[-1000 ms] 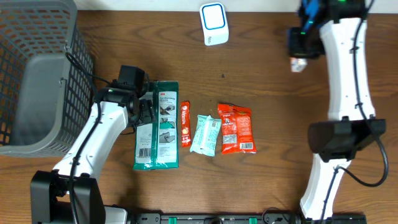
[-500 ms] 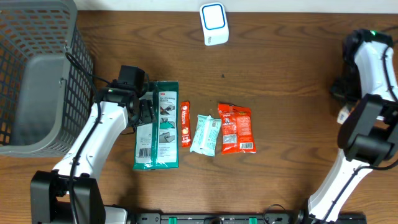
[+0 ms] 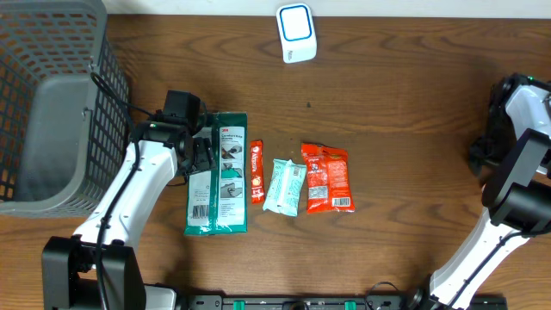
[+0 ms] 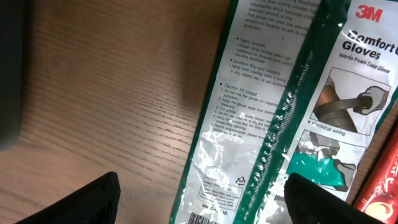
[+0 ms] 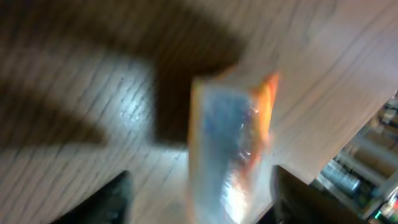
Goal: Scan the item barcode
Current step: 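Carry the tissue box to the right table edge and release it, then reach the right gripper over the red snack bag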
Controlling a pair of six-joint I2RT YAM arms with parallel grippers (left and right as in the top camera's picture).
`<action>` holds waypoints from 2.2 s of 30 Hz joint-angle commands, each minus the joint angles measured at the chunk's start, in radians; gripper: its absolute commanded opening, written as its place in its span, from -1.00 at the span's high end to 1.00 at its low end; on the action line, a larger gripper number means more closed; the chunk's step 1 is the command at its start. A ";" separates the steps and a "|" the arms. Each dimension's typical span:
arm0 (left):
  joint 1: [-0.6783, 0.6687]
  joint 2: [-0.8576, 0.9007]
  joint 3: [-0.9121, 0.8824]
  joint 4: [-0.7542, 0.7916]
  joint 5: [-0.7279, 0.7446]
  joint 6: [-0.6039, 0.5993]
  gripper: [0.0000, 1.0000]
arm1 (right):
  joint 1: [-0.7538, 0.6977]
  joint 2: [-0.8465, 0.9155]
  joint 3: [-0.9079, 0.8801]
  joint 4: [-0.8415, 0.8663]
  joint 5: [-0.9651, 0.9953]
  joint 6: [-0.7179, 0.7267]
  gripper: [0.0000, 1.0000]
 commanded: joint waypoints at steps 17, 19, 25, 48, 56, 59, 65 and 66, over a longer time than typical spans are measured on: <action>0.006 -0.007 0.016 0.000 -0.006 0.005 -0.70 | 0.024 -0.007 0.171 -0.117 -0.893 -0.520 -0.99; 0.006 -0.007 0.016 0.000 -0.006 0.005 -0.71 | 0.036 -0.007 0.161 -0.118 -1.023 -0.610 -0.99; 0.006 -0.007 0.016 0.000 -0.006 0.005 -0.71 | 0.115 -0.007 0.127 -0.113 -1.066 -0.703 -0.99; 0.006 -0.007 0.016 0.000 -0.006 0.005 -0.70 | 0.603 -0.007 0.018 0.068 -0.837 -0.457 -0.99; 0.006 -0.007 0.016 0.000 -0.006 0.005 -0.70 | 0.673 -0.221 0.022 0.044 -0.732 -0.354 -0.99; 0.006 -0.007 0.016 0.000 -0.006 0.005 -0.70 | 0.707 -0.329 0.015 0.011 -0.627 -0.286 -0.98; 0.006 -0.007 0.016 0.000 -0.006 0.005 -0.70 | 0.779 -0.425 -0.088 0.097 -0.554 -0.166 -0.99; 0.006 -0.007 0.016 0.000 -0.006 0.005 -0.70 | 0.794 -0.425 -0.120 0.132 -0.573 -0.158 -0.98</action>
